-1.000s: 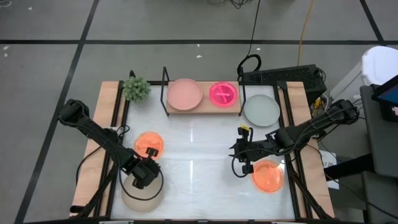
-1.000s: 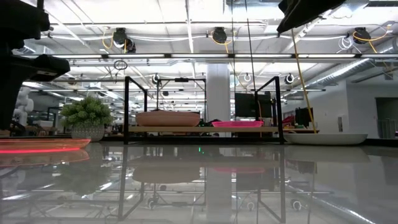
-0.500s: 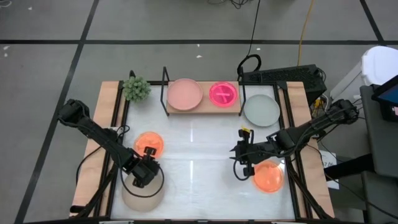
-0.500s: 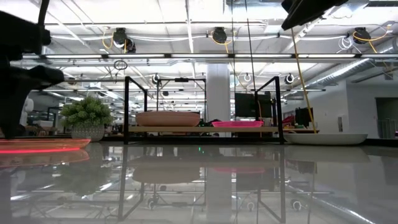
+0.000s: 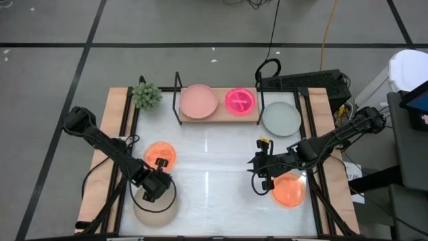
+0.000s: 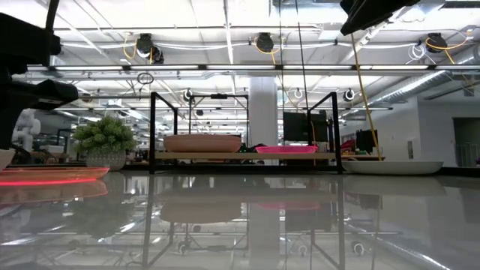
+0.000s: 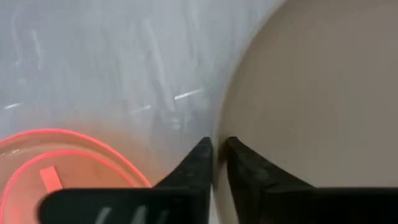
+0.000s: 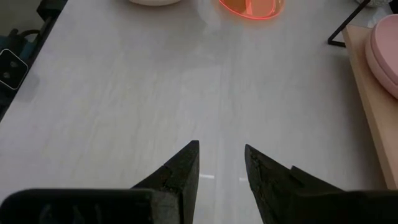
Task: Place and stack plates onto a shelf
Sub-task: Stack the light brown plate on the light orange plate on the shelf
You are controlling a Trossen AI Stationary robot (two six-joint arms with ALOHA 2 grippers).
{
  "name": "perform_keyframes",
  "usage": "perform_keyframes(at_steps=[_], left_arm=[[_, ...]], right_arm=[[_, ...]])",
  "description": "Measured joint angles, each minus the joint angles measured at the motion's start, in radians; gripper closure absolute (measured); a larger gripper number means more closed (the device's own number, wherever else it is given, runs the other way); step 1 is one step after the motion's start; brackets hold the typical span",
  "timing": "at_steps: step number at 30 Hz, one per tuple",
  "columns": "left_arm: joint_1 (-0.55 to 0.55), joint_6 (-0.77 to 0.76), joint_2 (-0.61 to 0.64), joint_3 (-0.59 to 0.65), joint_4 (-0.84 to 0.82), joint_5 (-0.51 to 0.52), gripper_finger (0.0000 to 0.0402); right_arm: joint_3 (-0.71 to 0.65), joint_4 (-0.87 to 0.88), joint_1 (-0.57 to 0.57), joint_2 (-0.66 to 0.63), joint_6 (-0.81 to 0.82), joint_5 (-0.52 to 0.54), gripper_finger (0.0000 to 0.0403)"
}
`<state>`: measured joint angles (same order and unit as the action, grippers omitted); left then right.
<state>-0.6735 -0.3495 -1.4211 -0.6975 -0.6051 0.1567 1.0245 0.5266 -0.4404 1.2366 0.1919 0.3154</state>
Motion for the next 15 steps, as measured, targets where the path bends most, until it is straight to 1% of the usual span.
perform_keyframes(at_steps=[2, 3, 6, 11, 15], left_arm=[[0.002, 0.000, 0.002, -0.002, 0.014, -0.002, 0.0383], [0.005, -0.001, 0.002, -0.007, 0.016, -0.001, 0.0388], [0.019, -0.010, 0.003, -0.029, 0.007, 0.023, 0.0391], [0.056, -0.001, 0.029, -0.099, 0.004, 0.133, 0.0393], [0.093, 0.032, 0.060, -0.164, 0.001, 0.253, 0.0393]], right_arm=[[0.000, 0.000, 0.000, 0.000, 0.000, 0.001, 0.0289], [0.000, 0.000, 0.000, 0.000, 0.001, 0.001, 0.0289], [0.000, 0.000, 0.000, 0.000, 0.001, 0.001, 0.0289], [0.000, -0.016, 0.000, 0.000, 0.000, 0.002, 0.0289], [0.000, -0.062, 0.000, 0.000, -0.023, 0.002, 0.0289]])
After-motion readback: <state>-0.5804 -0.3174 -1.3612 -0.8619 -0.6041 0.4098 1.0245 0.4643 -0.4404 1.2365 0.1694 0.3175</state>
